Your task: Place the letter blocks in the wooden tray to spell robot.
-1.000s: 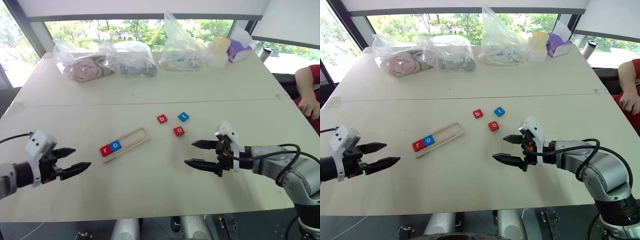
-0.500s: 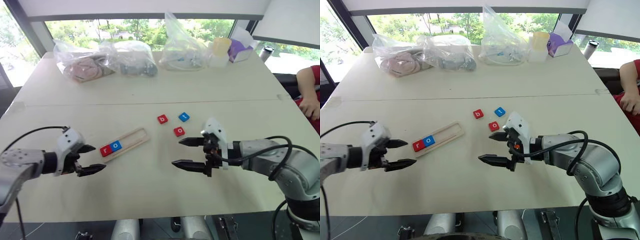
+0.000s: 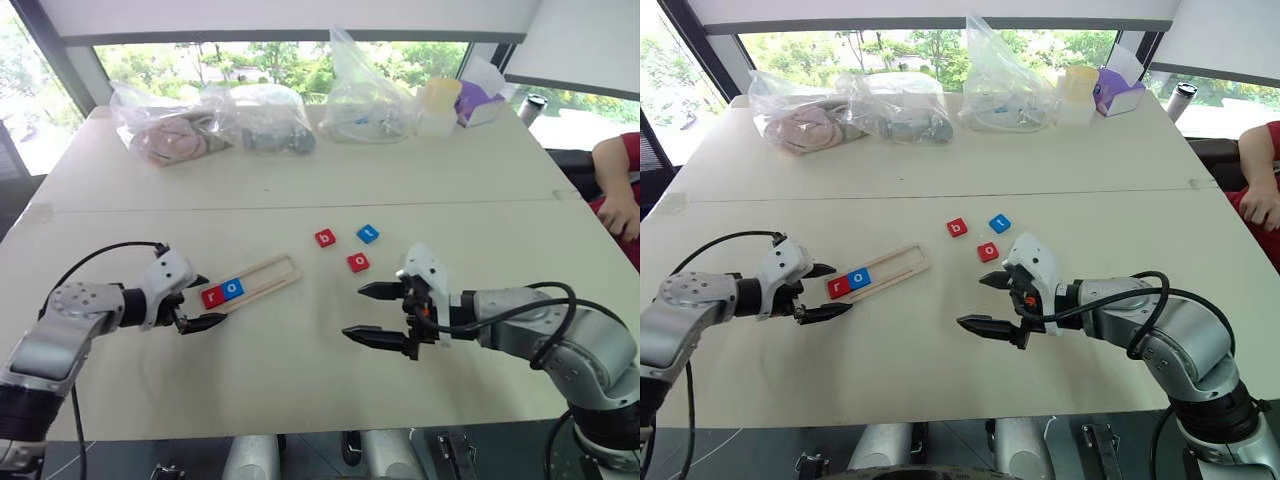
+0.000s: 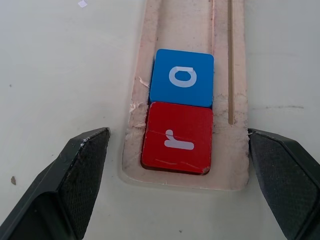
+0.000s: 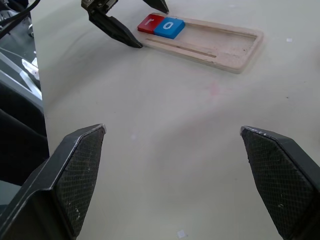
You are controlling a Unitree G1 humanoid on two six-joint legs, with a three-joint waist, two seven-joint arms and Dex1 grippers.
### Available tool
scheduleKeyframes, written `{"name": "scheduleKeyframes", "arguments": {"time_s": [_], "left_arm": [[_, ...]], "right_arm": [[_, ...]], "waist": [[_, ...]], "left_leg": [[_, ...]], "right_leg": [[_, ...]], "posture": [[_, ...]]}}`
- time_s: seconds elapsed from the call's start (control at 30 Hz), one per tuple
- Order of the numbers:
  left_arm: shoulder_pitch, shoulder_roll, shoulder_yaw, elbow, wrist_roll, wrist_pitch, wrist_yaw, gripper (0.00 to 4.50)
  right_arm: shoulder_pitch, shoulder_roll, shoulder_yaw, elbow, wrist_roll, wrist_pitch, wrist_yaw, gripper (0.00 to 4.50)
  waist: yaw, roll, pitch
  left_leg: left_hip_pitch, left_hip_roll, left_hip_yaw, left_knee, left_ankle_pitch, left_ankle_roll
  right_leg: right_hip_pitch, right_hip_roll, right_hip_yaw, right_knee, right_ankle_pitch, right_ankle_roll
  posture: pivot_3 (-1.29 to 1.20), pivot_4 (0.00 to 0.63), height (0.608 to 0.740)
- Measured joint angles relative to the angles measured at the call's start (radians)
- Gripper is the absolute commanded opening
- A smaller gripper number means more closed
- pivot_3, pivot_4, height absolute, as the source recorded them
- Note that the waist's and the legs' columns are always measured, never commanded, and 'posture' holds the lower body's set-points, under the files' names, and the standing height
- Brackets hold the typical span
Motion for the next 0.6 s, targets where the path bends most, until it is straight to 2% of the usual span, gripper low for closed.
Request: {"name": "scheduleKeyframes", "arguments": {"time_s": [0.03, 0.13, 0.17, 0.2, 0.4, 0.6], "left_arm": [[-0.001, 0.000, -0.002, 0.006, 0.003, -0.003, -0.005, 4.50], [-0.001, 0.000, -0.004, 0.013, 0.013, -0.010, -0.022, 3.68], [0.000, 0.000, -0.006, 0.018, 0.015, -0.018, -0.024, 3.28], [0.000, 0.000, -0.008, 0.023, 0.018, -0.023, -0.024, 3.12], [-0.020, -0.029, -0.009, 0.047, 0.024, -0.041, -0.028, 3.12], [-0.140, -0.034, -0.112, 0.043, 0.029, -0.089, -0.181, 3.12]], "right_arm": [[0.000, 0.000, 0.000, 0.000, -0.002, 0.000, -0.002, 4.44], [0.002, 0.000, 0.000, 0.000, -0.004, -0.002, -0.005, 4.50], [0.004, 0.000, 0.000, 0.000, -0.004, -0.003, -0.005, 4.50], [0.006, 0.000, 0.000, 0.000, -0.004, -0.005, -0.005, 4.50], [0.026, -0.001, -0.001, 0.000, -0.011, -0.019, -0.007, 4.50], [0.030, -0.001, -0.002, 0.000, -0.015, -0.031, -0.007, 4.50]], "waist": [[0.000, 0.000, 0.000], [-0.001, 0.000, 0.000], [-0.002, 0.000, 0.000], [-0.002, 0.000, 0.000], [-0.001, 0.002, -0.001], [0.011, 0.001, -0.001]], "left_leg": [[0.001, 0.000, 0.000, 0.000, 0.000, 0.000], [0.006, 0.000, 0.000, -0.001, 0.000, 0.000], [0.009, 0.000, 0.000, -0.001, 0.000, 0.000], [0.012, 0.000, 0.000, -0.002, 0.000, 0.000], [0.014, 0.001, 0.000, -0.002, 0.000, 0.000], [0.012, 0.000, 0.001, -0.001, 0.000, 0.000]], "right_leg": [[0.001, 0.000, 0.000, 0.000, 0.000, 0.000], [0.005, 0.000, 0.000, 0.000, -0.001, 0.001], [0.008, 0.000, 0.000, -0.001, -0.001, 0.002], [0.011, 0.000, 0.000, -0.002, -0.002, 0.002], [0.013, -0.001, 0.000, -0.002, -0.002, 0.002], [0.013, -0.001, 0.000, -0.004, -0.002, 0.002]], "posture": [[0.00, 0.150, 0.740], [0.00, 0.150, 0.740], [0.00, 0.150, 0.740], [0.00, 0.150, 0.740], [0.00, 0.150, 0.740], [0.00, 0.150, 0.740]]}}
